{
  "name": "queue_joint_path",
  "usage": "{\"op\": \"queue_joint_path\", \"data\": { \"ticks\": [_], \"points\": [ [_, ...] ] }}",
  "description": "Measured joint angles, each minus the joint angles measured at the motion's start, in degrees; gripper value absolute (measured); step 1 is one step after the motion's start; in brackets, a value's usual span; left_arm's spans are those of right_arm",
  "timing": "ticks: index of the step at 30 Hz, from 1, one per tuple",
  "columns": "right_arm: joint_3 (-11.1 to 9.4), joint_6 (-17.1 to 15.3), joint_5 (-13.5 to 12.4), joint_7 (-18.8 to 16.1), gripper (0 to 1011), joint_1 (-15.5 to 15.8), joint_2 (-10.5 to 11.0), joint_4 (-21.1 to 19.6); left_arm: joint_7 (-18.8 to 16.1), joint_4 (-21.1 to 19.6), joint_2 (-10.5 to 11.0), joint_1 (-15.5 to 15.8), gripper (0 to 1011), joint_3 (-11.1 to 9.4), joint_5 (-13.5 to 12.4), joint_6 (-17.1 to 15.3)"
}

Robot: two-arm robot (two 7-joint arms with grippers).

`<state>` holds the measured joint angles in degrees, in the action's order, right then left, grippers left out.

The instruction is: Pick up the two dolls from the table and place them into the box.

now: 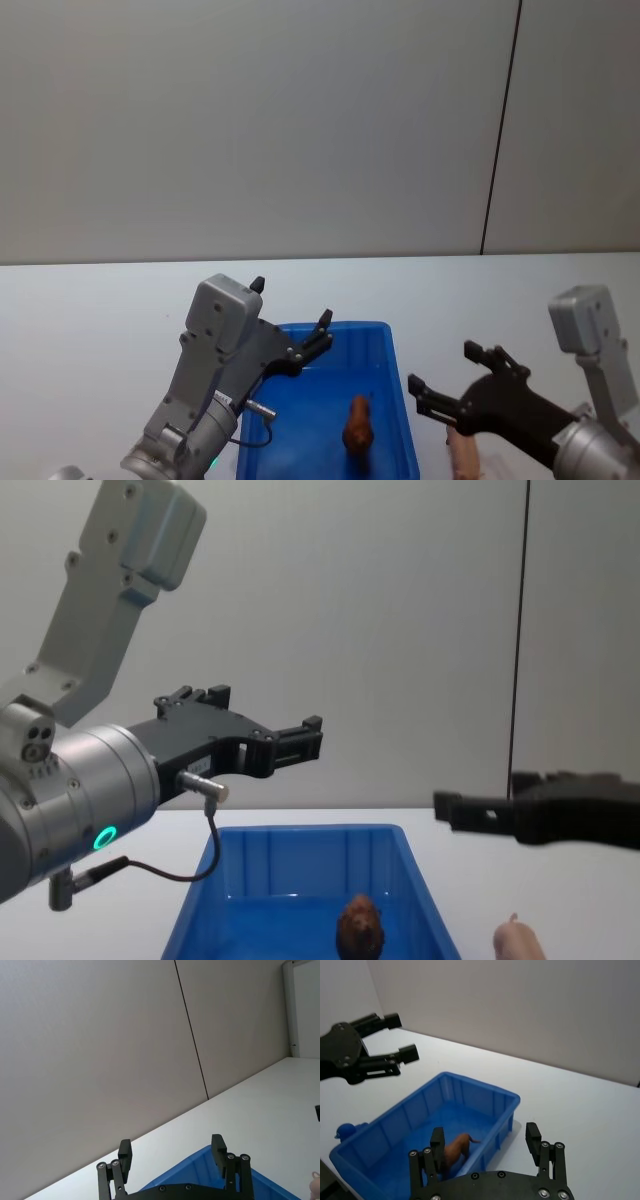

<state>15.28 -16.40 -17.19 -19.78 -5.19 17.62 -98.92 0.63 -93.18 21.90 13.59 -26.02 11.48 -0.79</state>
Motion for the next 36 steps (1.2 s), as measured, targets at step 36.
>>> {"op": "queue_joint_path", "data": {
  "ticks": [36],
  "points": [
    [0.2,-6.0,-0.6,6.2,1001,4.1,1.3,4.4,0.0,0.0,0.0,0.0,1003,0.0,0.0,0.0]
  ]
}}
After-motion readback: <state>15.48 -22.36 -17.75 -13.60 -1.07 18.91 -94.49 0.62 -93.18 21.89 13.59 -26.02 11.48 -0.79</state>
